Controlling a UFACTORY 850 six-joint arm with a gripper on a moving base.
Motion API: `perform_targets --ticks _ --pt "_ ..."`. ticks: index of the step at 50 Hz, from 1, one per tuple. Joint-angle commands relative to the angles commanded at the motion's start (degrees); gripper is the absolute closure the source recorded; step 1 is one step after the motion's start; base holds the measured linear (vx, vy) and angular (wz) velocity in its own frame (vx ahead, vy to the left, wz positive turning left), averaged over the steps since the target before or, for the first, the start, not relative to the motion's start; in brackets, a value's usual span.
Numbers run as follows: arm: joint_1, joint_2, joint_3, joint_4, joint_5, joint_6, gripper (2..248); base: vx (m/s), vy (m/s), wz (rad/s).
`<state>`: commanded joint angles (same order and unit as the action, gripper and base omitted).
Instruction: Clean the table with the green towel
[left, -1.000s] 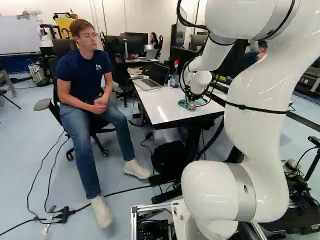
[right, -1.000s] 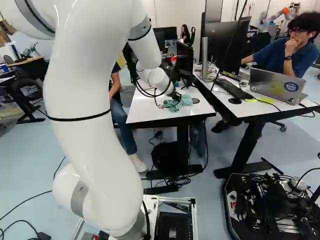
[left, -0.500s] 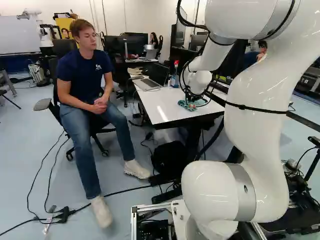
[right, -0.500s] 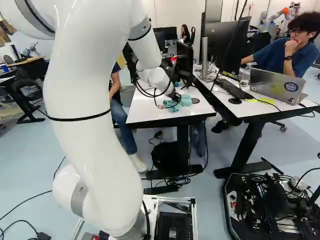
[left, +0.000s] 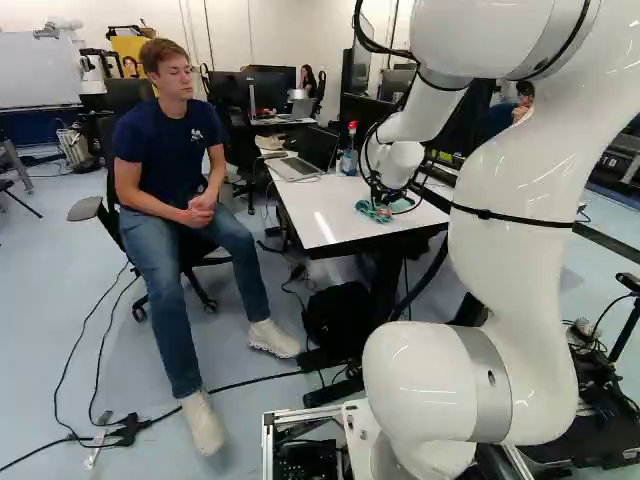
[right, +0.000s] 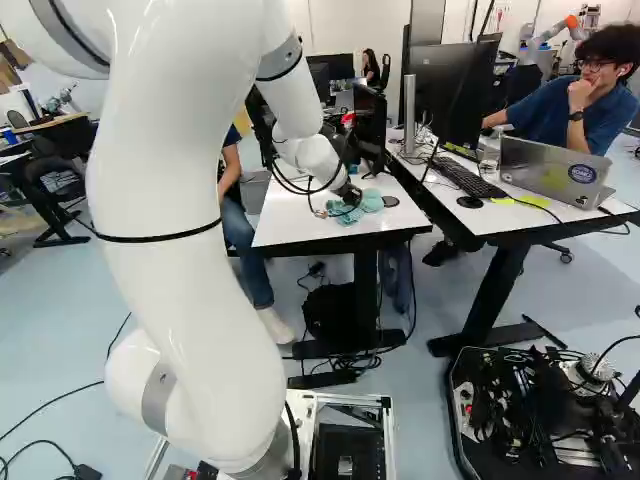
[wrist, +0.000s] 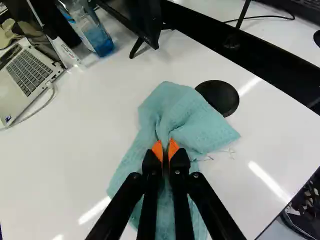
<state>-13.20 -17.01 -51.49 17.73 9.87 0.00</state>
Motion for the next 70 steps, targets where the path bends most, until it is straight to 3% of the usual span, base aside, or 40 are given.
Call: perform_targets --ticks 22,39,56,70 --pt "-1.90 -1.04 -1.27 0.00 0.00 0.00 217 0.000 0.000 0.000" --pt "-2.88 -4.79 -5.90 0.00 0.00 0.00 217 0.000 0.000 0.000" --pt "-1.06 -7.96 -9.94 0.00 0.00 0.00 217 0.000 0.000 0.000" --pt "1.21 -8.35 -10.45 0.00 0.00 0.00 217 0.000 0.000 0.000"
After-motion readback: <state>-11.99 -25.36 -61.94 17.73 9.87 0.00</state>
